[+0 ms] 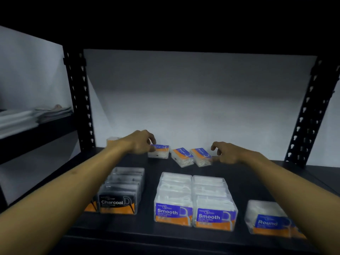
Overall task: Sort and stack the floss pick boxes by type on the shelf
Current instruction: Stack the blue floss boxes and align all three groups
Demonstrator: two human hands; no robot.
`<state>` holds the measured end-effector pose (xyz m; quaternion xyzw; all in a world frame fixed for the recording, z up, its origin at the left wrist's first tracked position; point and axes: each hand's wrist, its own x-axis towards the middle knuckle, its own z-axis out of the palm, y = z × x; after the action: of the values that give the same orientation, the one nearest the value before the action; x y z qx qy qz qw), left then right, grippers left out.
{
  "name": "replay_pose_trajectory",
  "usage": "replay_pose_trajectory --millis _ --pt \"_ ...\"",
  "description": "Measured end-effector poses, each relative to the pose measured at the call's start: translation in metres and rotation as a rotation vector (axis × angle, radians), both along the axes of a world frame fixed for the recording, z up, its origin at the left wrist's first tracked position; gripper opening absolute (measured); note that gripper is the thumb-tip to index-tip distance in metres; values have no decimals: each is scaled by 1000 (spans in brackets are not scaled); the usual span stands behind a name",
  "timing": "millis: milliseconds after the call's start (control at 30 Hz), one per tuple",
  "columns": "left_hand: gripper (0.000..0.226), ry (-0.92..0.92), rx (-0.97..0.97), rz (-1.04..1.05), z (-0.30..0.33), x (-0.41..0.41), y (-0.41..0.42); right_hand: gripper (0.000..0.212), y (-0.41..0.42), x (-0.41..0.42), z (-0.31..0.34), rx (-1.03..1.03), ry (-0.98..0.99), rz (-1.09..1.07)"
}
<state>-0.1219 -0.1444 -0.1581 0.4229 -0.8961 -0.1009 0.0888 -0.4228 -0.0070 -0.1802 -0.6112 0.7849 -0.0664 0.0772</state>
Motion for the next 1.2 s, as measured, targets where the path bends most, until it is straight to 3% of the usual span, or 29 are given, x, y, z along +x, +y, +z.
replay_pose_trajectory --millis 200,400,600,800,933,1067,1200 --pt "54 -94 -15 -152 -18 -74 -4 66 -40 7 -14 -9 -11 136" --pt "84 -111 166 -184 -22 -116 -1 86 -55 -4 -14 51 -50 114" --pt "84 -170 166 -174 -29 -120 -4 80 -53 -17 -19 59 -105 44" --pt "71 -144 118 -164 -33 -114 3 59 -47 -9 -14 67 -412 -16" --pt "77 -155 75 -160 -30 -107 14 81 -54 9 -21 -44 -270 -93" --pt "79 -175 82 -158 -28 -94 23 99 -44 10 -15 -13 -325 -103" --pt "68 -101 30 -200 -31 -88 20 90 -14 0 -7 60 -215 -29"
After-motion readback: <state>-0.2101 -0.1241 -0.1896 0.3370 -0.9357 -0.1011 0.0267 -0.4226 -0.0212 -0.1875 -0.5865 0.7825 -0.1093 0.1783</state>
